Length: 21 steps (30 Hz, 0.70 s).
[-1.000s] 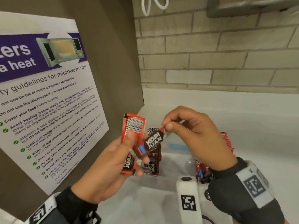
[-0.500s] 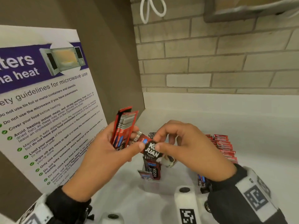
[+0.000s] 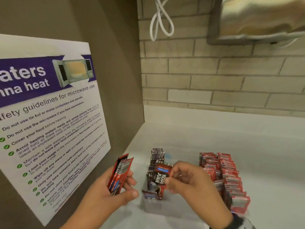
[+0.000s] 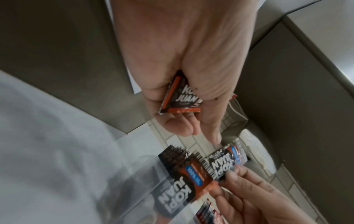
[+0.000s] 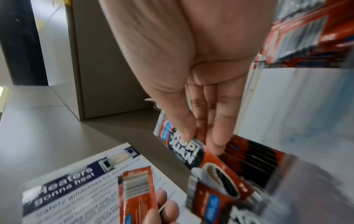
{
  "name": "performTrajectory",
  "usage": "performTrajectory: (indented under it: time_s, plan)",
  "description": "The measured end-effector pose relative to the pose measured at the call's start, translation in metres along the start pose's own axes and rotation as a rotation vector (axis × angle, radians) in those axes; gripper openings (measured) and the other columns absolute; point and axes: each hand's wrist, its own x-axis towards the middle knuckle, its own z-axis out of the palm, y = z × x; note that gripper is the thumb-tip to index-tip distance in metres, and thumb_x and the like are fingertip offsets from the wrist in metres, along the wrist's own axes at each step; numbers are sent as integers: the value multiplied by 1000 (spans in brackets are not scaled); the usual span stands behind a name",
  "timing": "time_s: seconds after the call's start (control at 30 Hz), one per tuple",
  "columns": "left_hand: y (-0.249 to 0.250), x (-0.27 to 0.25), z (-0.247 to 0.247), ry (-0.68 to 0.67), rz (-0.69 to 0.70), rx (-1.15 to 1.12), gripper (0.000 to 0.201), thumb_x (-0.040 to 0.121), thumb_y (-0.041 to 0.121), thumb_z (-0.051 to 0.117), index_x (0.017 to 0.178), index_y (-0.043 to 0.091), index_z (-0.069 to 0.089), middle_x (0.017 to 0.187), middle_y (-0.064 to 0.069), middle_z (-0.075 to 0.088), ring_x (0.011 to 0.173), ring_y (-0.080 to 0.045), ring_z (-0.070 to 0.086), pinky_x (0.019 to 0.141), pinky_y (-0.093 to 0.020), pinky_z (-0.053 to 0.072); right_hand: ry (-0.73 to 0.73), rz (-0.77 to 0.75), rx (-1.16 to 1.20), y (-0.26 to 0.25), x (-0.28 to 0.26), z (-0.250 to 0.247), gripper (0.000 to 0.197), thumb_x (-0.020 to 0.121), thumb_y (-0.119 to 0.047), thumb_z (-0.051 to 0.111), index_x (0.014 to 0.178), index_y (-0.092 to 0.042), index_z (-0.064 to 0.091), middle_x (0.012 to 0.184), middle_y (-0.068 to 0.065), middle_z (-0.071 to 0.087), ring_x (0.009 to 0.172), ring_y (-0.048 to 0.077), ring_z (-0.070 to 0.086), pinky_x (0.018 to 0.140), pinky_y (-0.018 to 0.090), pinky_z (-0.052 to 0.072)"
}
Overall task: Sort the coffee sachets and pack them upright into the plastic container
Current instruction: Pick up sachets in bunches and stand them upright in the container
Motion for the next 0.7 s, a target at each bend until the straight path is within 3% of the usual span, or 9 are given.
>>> performTrajectory:
  time_s: [0.1,0.3,0.37,0.53,0.7]
  plan:
    - [-11,0,4,-32,-38,1,43,56,-10,84,91,8,65,80,-8,72,62,-13,65,51,-24,52,-21,35,-76,10,-1,15,32,77,-7,72,62,-33,61,60,-8,62,60,15,64,69,37,54]
    - [-21,2,14,-45,3,21,37,65,-14,77,91,9,65,77,-5,72,63,-9,66,61,-18,52,-46,17,-307,18,2,25,40,73,-11,73,56,-44,58,54,-22,57,53,0,53,56,11,38]
    - [-24,4,17,-29,18,13,36,66,-14,76,90,11,65,75,-4,72,62,-8,65,63,-18,52,-57,35,-357,20,1,25,40,73,-10,72,58,-44,57,57,-22,59,55,-1,54,55,10,38]
    - [-30,6,15,-18,28,-39,36,66,-9,80,91,14,66,73,-6,70,61,-11,64,61,-19,52,-60,57,-410,19,-5,16,28,77,-12,67,71,-30,46,72,-3,69,59,2,56,61,17,44]
    - [-28,6,9,-87,-13,-98,36,65,-6,81,93,9,64,71,-3,68,61,-14,62,60,-23,53,-14,121,-320,14,-8,10,22,75,-7,71,75,-20,54,75,-1,66,62,4,61,59,12,45]
